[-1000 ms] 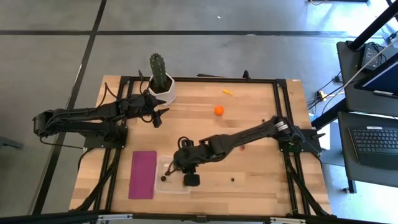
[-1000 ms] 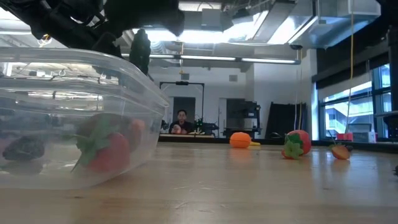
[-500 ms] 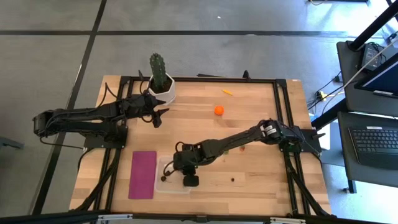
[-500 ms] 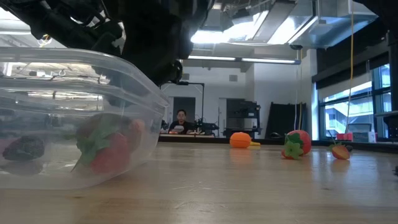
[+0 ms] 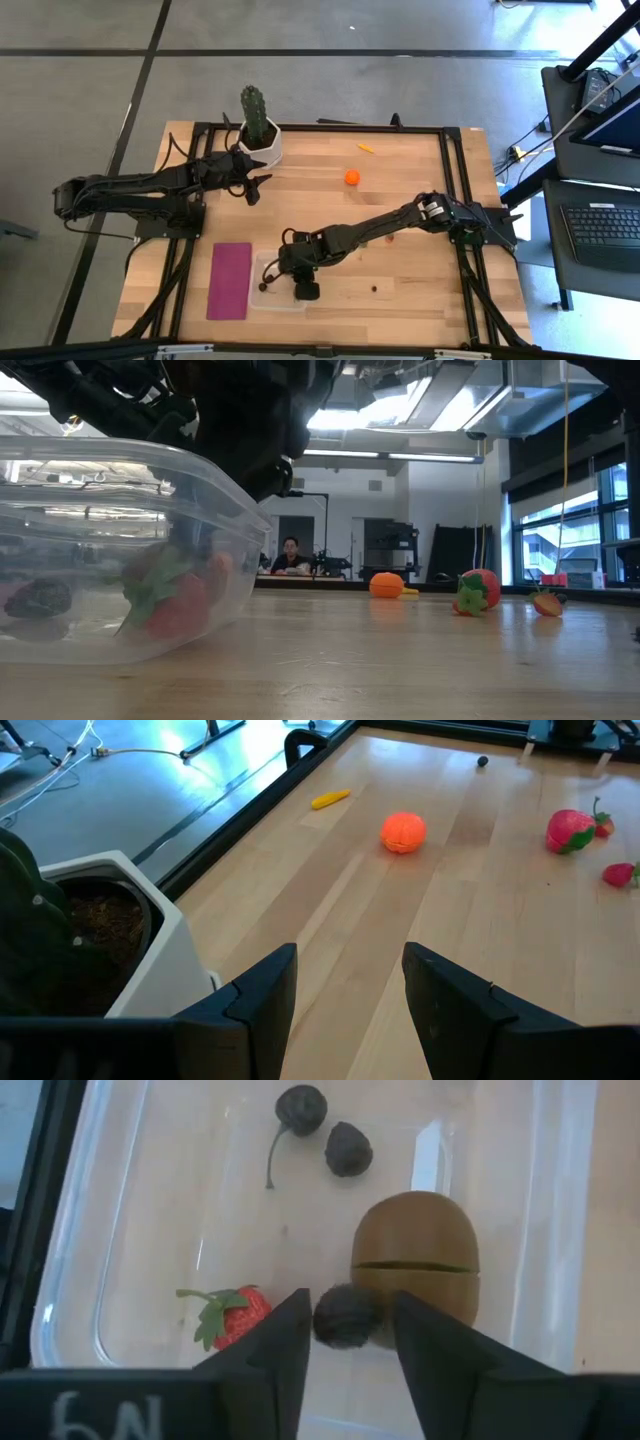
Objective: Pick and placing Produce into tupperware
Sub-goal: Put the blackberry into the transparent bin, then put the blueberry into the transparent bin
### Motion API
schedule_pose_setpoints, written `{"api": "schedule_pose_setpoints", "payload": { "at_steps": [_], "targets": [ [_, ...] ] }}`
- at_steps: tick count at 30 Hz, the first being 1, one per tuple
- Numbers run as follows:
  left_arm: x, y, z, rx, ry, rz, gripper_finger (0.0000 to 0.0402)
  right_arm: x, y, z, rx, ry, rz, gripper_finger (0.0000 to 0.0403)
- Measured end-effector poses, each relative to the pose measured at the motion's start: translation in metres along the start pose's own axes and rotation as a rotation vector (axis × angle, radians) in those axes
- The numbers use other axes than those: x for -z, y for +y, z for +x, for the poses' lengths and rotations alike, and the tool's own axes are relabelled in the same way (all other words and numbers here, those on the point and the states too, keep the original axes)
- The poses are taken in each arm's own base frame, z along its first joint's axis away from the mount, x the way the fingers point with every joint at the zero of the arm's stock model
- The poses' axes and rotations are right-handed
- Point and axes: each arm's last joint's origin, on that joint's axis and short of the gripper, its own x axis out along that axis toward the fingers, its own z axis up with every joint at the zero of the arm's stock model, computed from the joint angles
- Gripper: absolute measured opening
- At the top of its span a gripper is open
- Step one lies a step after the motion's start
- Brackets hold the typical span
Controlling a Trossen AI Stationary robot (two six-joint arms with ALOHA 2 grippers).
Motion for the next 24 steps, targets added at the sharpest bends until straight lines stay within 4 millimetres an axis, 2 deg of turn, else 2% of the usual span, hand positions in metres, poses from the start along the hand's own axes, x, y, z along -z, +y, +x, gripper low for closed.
{"api": "schedule_pose_setpoints", "payload": {
  "at_steps": [6,9,16,20,24],
  "targets": [
    [0.0,0.0,0.0,0.0,0.0,0.003,0.0176,-0.001,-0.006,-0.001,-0.055,0.015,0.047,0.0205],
    [0.0,0.0,0.0,0.0,0.0,0.003,0.0176,-0.003,-0.009,-0.013,-0.056,0.019,0.069,0.0228],
    [0.0,0.0,0.0,0.0,0.002,0.004,0.0176,-0.012,-0.003,-0.082,-0.028,-0.032,0.043,0.0256],
    [0.0,0.0,0.0,0.0,0.005,0.004,0.0176,-0.001,0.006,-0.116,0.067,0.041,0.021,0.0257],
    [0.001,0.0,0.0,0.0,0.008,0.0,0.0176,0.02,0.026,-0.133,0.12,0.133,0.016,0.0257]
  ]
}}
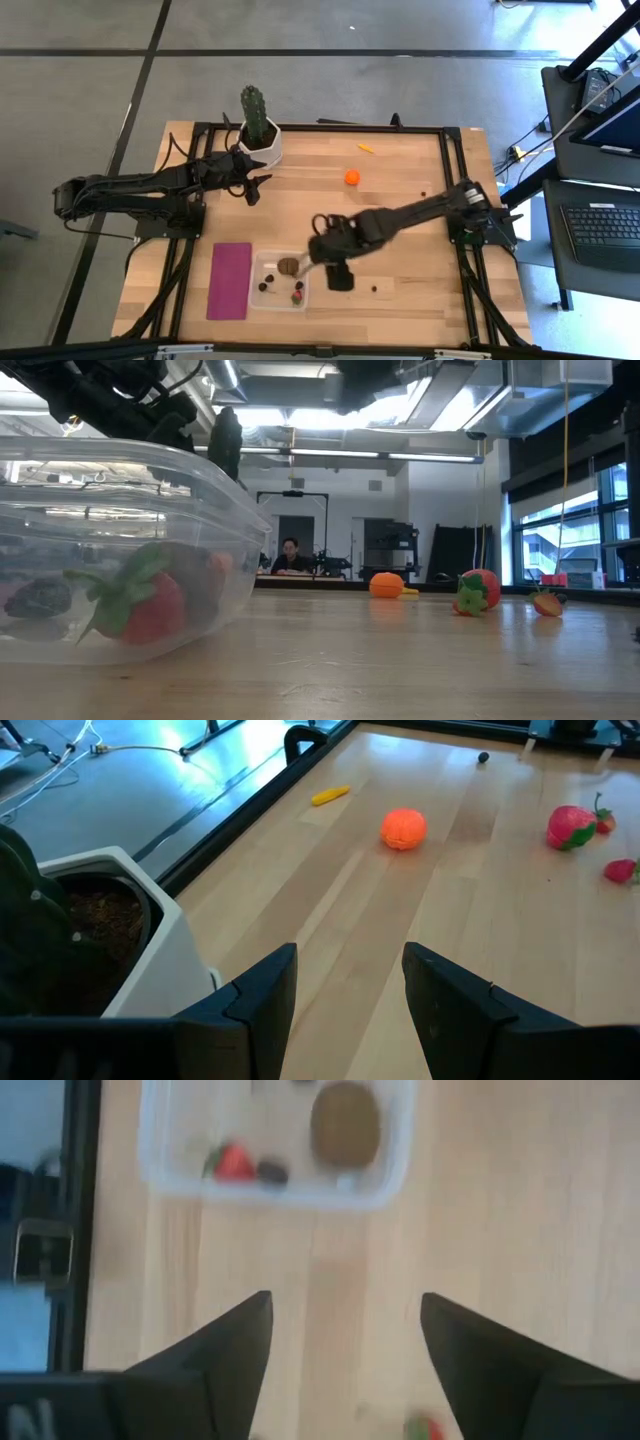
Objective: Pick and placing Produce into tupperware
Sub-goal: Put the blueberry into the transparent bin
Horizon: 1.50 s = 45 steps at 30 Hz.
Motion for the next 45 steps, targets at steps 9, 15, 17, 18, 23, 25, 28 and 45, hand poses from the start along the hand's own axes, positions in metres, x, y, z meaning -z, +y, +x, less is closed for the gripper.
{"api": "schedule_pose_setpoints", "payload": {
  "at_steps": [9,15,17,18,23,25,28,45],
  "targets": [
    [0.005,0.0,0.0,-0.003,0.046,-0.022,0.0176,0.075,0.048,0.006,0.059,0.056,0.167,0.0257],
    [0.008,0.0,0.0,-0.005,0.08,-0.017,0.0176,0.128,0.08,0.024,0.072,-0.189,0.329,0.0257],
    [0.008,0.0,0.0,-0.005,0.087,-0.015,0.0176,0.143,0.089,0.032,0.104,-0.279,0.343,0.0257],
    [0.008,0.0,0.0,-0.006,0.09,-0.014,0.0176,0.151,0.094,0.036,0.119,-0.31,0.335,0.0257],
    [0.008,0.0,0.0,-0.006,0.09,-0.014,0.0176,0.188,0.103,0.055,0.165,-0.349,0.394,0.0257],
    [0.009,0.001,-0.001,-0.006,0.094,-0.013,0.0176,0.201,0.105,0.06,0.172,-0.382,0.435,0.0257],
    [0.009,0.001,-0.001,-0.006,0.094,-0.013,0.0176,0.217,0.107,0.064,0.211,-0.448,0.459,0.0257],
    [0.009,0.001,-0.001,-0.008,0.093,-0.065,0.0176,0.254,0.089,0.092,0.19,-0.592,0.507,0.0257]
  ]
}}
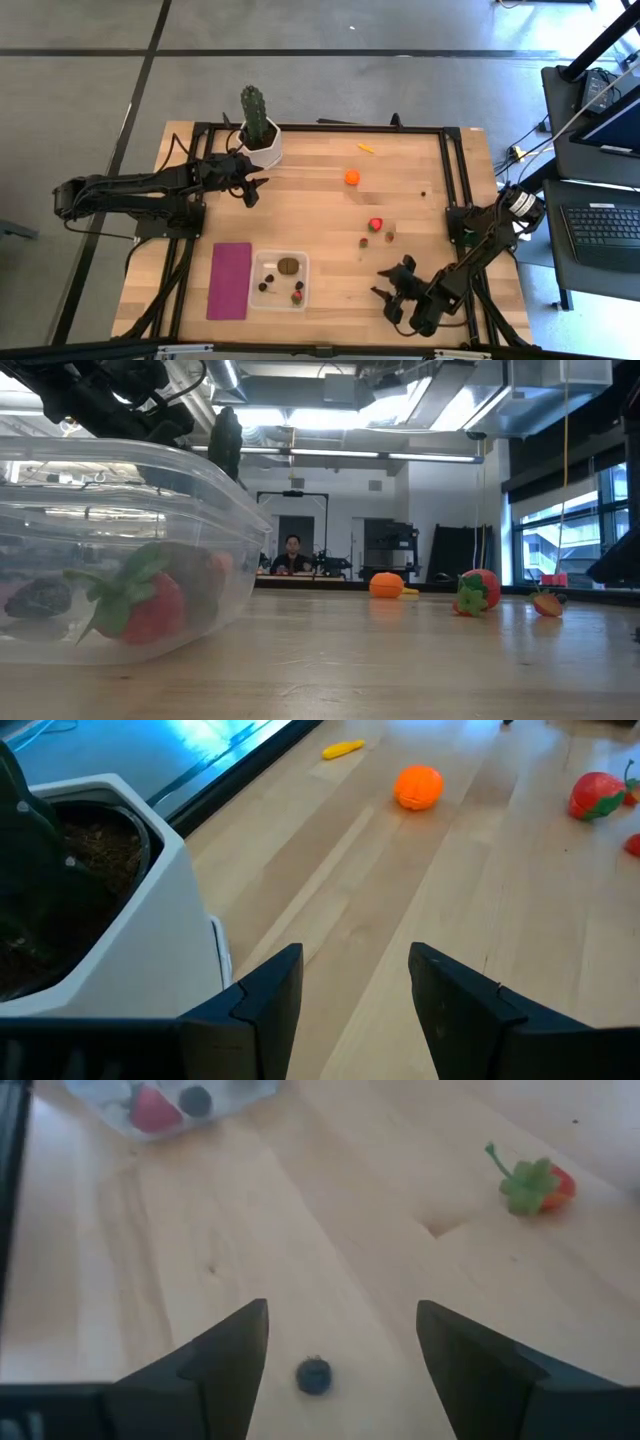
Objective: Pick and placing Produce into tupperware
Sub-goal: Put the blueberry into the transparent bin
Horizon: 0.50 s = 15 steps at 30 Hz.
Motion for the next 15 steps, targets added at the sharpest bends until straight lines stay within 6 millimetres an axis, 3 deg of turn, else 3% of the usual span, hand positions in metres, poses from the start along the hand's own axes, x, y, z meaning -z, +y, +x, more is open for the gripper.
{"api": "schedule_pose_setpoints", "payload": {
  "at_steps": [10,15],
  "targets": [
    [0.0,0.0,0.0,0.0,0.0,0.0,0.0176,0.004,-0.002,0.003,-0.006,-0.005,-0.116,0.0257],
    [0.0,0.0,0.0,0.0,0.0,0.0,0.0176,0.019,0.004,0.017,-0.042,-0.014,-0.079,0.0257]
  ]
}}
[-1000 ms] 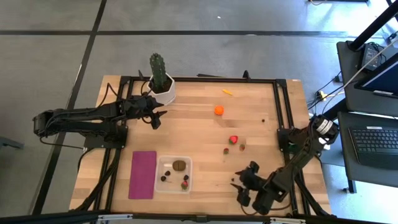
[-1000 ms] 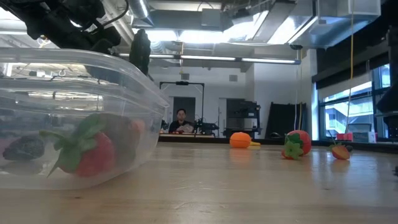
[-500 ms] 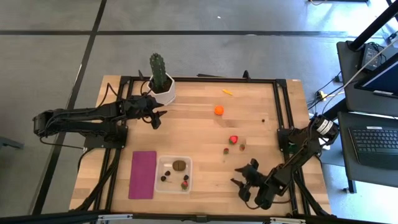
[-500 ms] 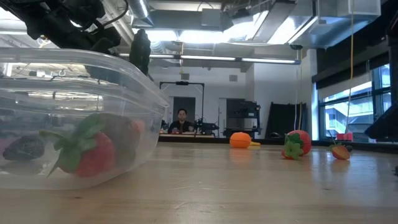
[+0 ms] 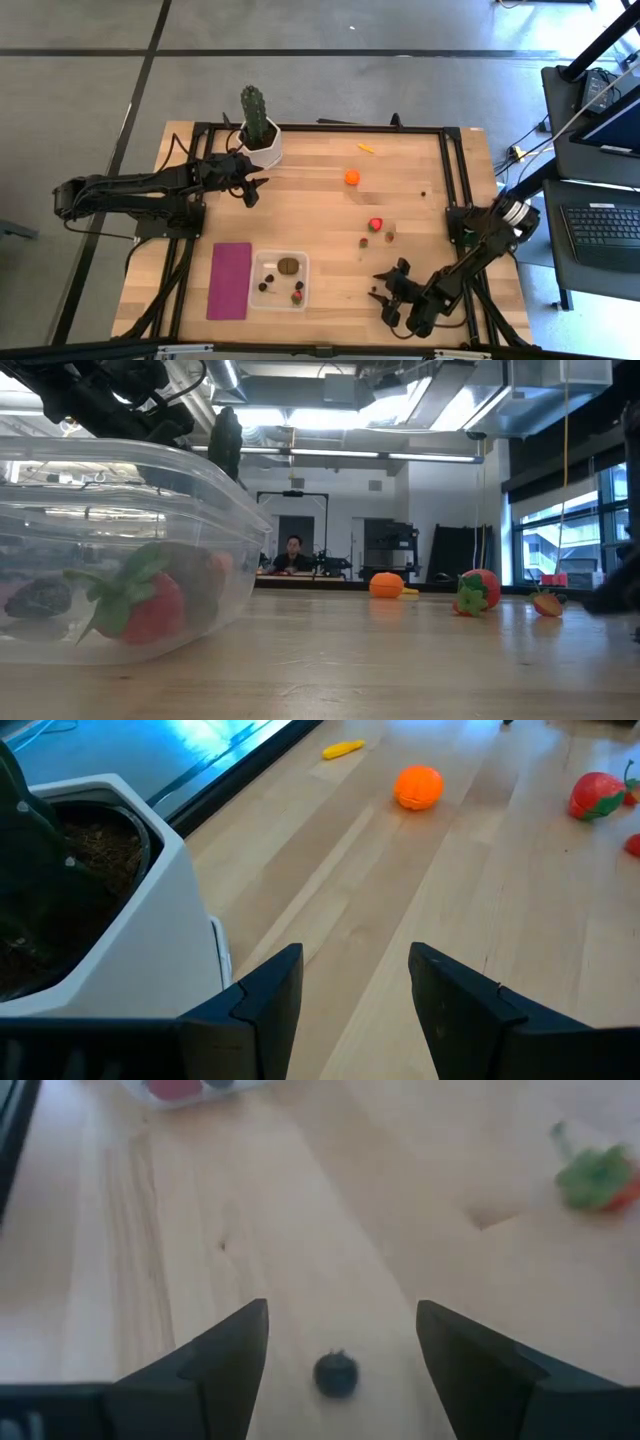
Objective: Pick and placing Produce into tupperware
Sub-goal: Put the blueberry into the transparent bin
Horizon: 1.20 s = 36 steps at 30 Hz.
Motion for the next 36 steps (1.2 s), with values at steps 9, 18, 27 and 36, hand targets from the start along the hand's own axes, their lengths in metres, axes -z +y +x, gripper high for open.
{"api": "schedule_pose_setpoints", "payload": {
  "at_steps": [9,18,27,36],
  "targets": [
    [0.0,0.0,0.0,0.0,-0.001,0.0,0.0176,0.019,0.002,0.015,0.039,-0.028,-0.002,0.0257],
    [0.0,0.0,0.0,0.0,0.0,0.0,0.0176,0.029,0.004,0.006,0.013,-0.005,0.042,0.0222],
    [0.0,0.0,0.0,0.0,0.0,0.0,0.0176,0.032,0.006,0.002,0.01,-0.004,-0.022,0.019],
    [0.0,0.0,0.0,0.0,0.0,0.0,0.0176,0.03,0.012,0.0,0.024,0.05,-0.082,0.0185]
  ]
}}
